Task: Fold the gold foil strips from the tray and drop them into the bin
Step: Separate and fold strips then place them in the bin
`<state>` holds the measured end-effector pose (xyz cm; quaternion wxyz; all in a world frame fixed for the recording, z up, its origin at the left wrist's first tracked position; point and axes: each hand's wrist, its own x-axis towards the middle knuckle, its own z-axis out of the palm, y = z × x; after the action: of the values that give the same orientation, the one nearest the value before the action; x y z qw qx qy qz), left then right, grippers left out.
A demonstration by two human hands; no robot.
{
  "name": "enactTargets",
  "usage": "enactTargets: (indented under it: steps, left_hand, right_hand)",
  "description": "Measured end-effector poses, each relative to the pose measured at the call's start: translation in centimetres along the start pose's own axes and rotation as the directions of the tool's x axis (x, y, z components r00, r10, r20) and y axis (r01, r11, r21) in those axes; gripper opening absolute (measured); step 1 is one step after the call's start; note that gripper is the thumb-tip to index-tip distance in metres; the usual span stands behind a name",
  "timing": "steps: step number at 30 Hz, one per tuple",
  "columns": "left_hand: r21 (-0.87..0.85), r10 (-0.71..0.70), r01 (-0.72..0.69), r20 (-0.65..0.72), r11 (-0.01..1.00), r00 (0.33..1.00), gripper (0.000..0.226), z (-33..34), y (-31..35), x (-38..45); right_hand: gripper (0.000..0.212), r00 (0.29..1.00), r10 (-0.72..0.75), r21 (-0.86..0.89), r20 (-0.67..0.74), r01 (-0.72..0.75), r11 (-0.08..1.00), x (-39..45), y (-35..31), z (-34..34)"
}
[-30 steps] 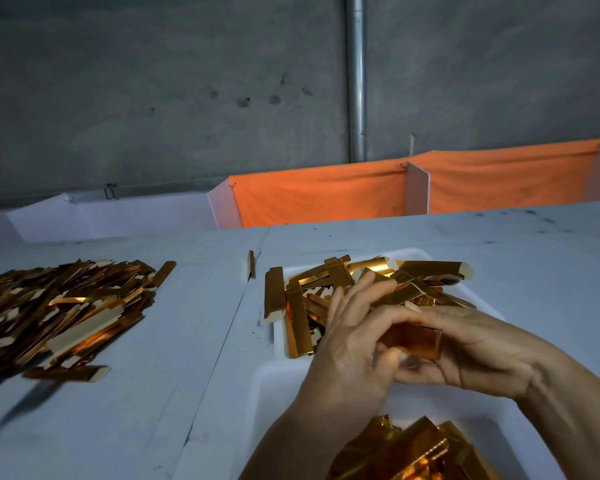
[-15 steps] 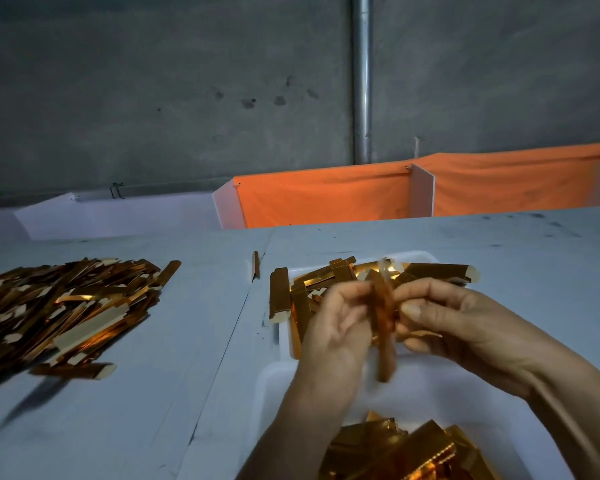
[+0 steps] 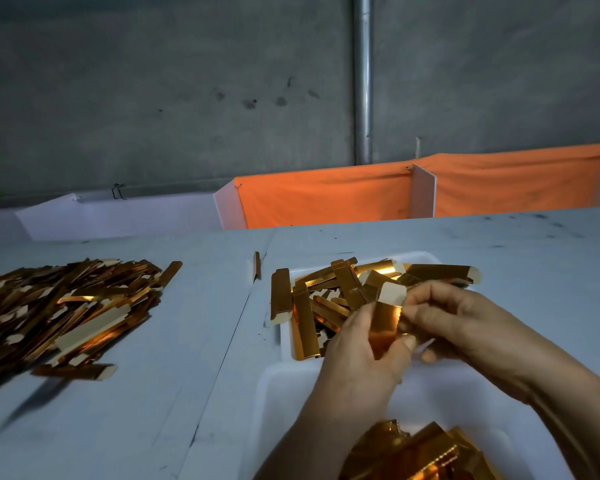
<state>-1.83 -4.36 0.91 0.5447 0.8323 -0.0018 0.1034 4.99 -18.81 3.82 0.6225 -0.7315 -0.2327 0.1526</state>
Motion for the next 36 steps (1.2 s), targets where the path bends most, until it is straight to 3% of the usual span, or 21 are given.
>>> enactTargets:
  steps: [2,4,8,11,16,22,29,33,36]
  left_hand:
    - [-0.028,-0.02,0.021,0.032,0.999,0.999,0.019,-0.4,-0.1,0.1]
    - [0.0,-0.044,0.044,0.103,0.999,0.994,0.019,-0.7,-0.2,0.1]
    - [-0.015,-0.062,0.067,0.203,0.998,0.977,0.033,-0.8,-0.1,-0.1]
    - [-0.022,-0.002,0.005,0.113,1.0,0.994,0.048,-0.9,-0.3,0.1]
    - [0.081,0.148,-0.145,-0.042,0.986,0.988,0.036,-1.0,-0.4,0.2]
    - [0.009,0.132,-0.132,-0.064,0.991,0.989,0.036,-1.4,-0.6,0.3]
    - [-0.031,0.098,-0.099,-0.028,0.995,0.995,0.037,-1.5,-0.7,0.3]
    - [-0.02,0.106,-0.107,-0.017,0.994,0.994,0.037,-1.6,-0.6,0.2]
    - [-0.034,0.128,-0.129,-0.021,0.991,0.992,0.038,-1.8,-0.5,0.2]
  right_hand:
    - [0.024,0.992,-0.098,-0.065,-0.075,0.093,0.994,-0.1,-0.4,-0.1]
    - [0.035,0.988,-0.146,-0.025,-0.059,0.145,0.989,-0.3,-0.7,-0.3]
    - [0.017,0.993,-0.113,0.0,0.041,0.113,0.994,-0.5,-0.8,-0.3]
    - [0.015,0.999,-0.021,0.072,0.029,0.019,0.997,-0.3,-0.5,-0.7]
    - [0.024,0.998,0.056,0.145,0.024,-0.059,0.988,-0.4,-0.4,-1.5]
    - [0.01,0.998,-0.01,0.139,0.061,0.002,0.99,-0.3,-0.4,-1.3]
    - [0.022,0.985,-0.094,0.105,0.147,0.079,0.991,-0.6,-0.6,-1.6]
    - [0.016,0.982,-0.13,0.011,0.14,0.13,0.991,-0.5,-0.3,-1.4]
    - [0.016,0.981,-0.131,0.034,0.144,0.128,0.991,-0.5,-0.3,-1.3]
